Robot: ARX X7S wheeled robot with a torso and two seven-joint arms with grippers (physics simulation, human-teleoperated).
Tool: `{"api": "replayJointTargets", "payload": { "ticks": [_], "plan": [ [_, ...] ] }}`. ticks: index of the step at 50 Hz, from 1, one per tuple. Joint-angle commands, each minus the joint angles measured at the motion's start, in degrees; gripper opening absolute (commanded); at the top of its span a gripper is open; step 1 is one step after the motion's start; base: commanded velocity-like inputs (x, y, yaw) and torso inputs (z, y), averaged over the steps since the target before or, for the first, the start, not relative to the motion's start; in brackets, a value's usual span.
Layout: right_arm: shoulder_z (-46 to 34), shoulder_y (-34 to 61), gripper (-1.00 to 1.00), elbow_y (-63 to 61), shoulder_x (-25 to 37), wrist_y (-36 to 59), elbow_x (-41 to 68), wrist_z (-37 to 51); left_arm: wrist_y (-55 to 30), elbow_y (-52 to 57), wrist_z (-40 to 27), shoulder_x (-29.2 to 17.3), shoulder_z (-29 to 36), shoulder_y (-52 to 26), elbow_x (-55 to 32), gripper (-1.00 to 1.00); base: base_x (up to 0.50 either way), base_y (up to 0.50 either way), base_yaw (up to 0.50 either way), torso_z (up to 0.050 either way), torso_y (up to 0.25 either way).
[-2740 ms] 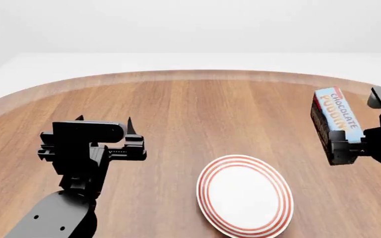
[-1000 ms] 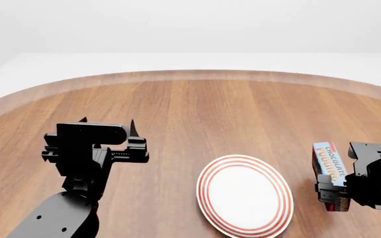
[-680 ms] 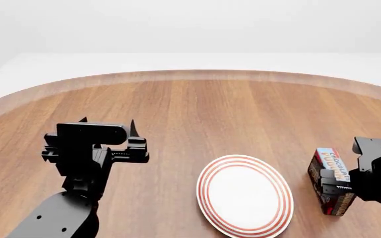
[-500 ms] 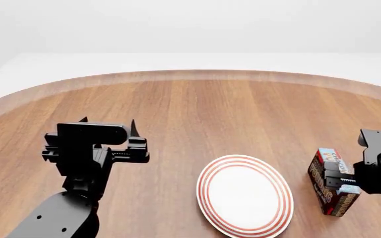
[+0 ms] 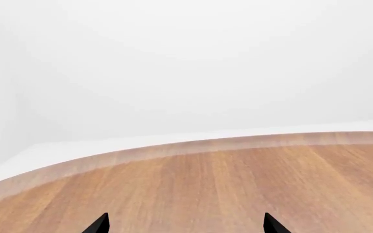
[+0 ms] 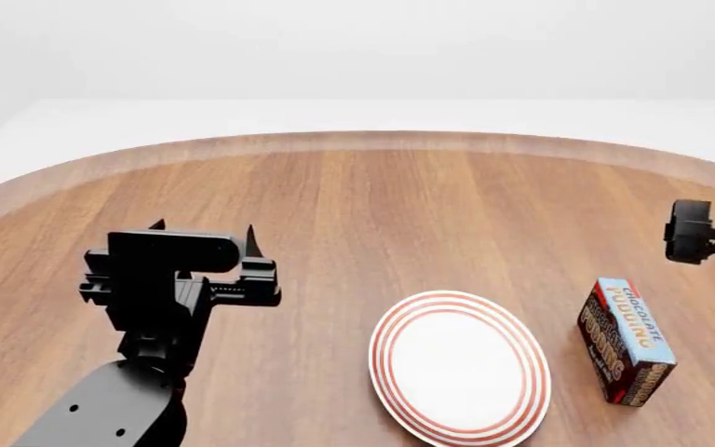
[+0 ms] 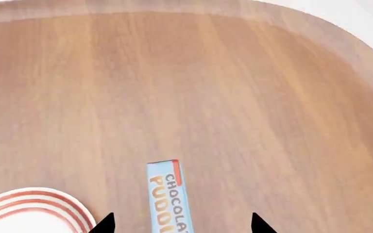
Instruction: Put the chocolate pudding to the right of the plate.
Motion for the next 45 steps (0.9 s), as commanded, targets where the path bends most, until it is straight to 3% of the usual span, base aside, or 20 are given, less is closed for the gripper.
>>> {"api": "replayJointTargets", "payload": {
  "ticks": [1, 10, 15, 21, 35, 45],
  "plan": [
    [7.96, -5.02, 1.0, -16.12, 4.87, -4.98, 9.78, 7.78, 0.1, -0.07, -0.24, -0.13, -0.08, -0.26, -0.21, 1.0, 0.0, 0.0, 0.0, 0.0, 0.0],
    [14.15, -12.32, 1.0, -37.13, 8.3, -12.32, 19.06, 19.36, -1.12, 0.85, -0.73, -0.09, 0.03, -1.35, -0.74, 1.0, 0.0, 0.0, 0.0, 0.0, 0.0],
    [15.57, -16.11, 1.0, -51.09, 9.37, -16.33, 16.16, 26.36, -1.91, 1.74, -0.99, -0.14, -0.22, -1.68, -1.28, 1.0, 0.0, 0.0, 0.0, 0.0, 0.0],
    [20.31, -24.25, 1.0, -65.07, 9.54, -25.8, 11.32, 28.56, -3.12, 3.03, -1.61, -0.06, -0.85, -2.61, -2.01, 1.0, 0.0, 0.0, 0.0, 0.0, 0.0],
    [16.03, -31.76, 1.0, -76.15, 3.57, -27.31, -10.05, 32.97, -4.75, 5.26, -2.64, -0.16, -1.27, -4.75, -2.8, 1.0, 0.0, 0.0, 0.0, 0.0, 0.0],
    [14.42, -29.55, 1.0, -77.46, 1.26, -26.05, -10.79, 33.05, -7.03, 7.96, -3.63, -0.4, -1.66, -7.18, -3.72, 1.0, 0.0, 0.0, 0.0, 0.0, 0.0]
  ]
}}
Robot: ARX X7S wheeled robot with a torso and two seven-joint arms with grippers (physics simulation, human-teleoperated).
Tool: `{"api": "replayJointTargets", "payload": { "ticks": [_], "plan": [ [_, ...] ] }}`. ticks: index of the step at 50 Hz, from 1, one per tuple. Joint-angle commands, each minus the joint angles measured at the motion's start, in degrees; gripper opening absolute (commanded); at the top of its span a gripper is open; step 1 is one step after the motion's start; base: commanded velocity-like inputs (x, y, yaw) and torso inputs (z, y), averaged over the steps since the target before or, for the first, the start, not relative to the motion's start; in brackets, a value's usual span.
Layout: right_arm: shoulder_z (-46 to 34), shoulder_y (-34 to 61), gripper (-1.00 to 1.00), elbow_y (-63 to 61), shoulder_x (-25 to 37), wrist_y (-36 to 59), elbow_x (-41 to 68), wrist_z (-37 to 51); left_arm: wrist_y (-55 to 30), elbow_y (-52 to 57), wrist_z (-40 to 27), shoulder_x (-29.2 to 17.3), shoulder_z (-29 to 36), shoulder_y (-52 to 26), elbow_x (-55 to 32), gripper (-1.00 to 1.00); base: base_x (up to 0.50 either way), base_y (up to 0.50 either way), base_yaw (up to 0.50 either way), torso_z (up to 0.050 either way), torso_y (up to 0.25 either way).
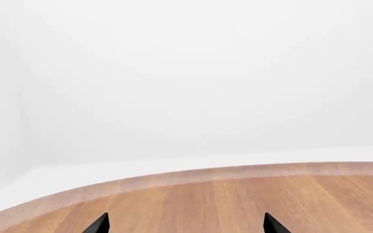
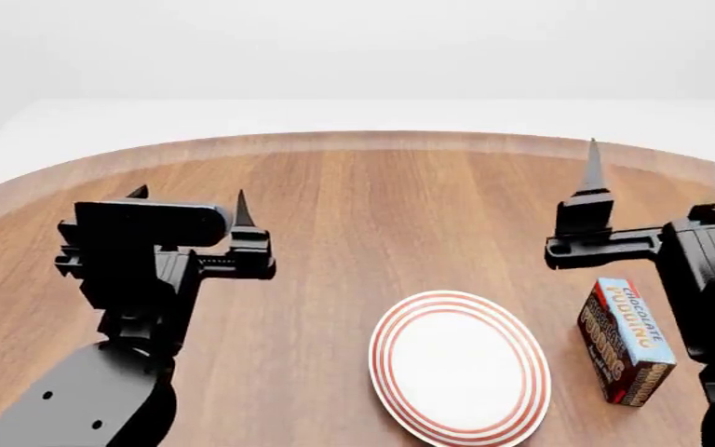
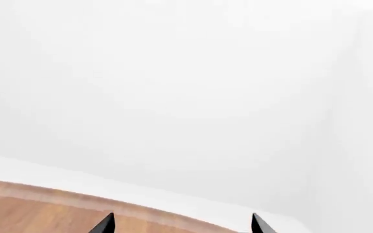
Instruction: Put the chocolate pudding to the right of the plate.
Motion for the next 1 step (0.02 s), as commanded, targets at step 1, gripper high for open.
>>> {"api": "replayJointTargets", "payload": {
  "ticks": [1],
  "plan": [
    [-1.79, -0.44, 1.0, -5.22, -2.92, -0.02, -5.01, 1.57, -2.35, 2.69, -1.0, -0.02, -0.27, -2.5, -1.1, 1.0, 0.0, 0.0, 0.0, 0.0, 0.0]
  ]
}}
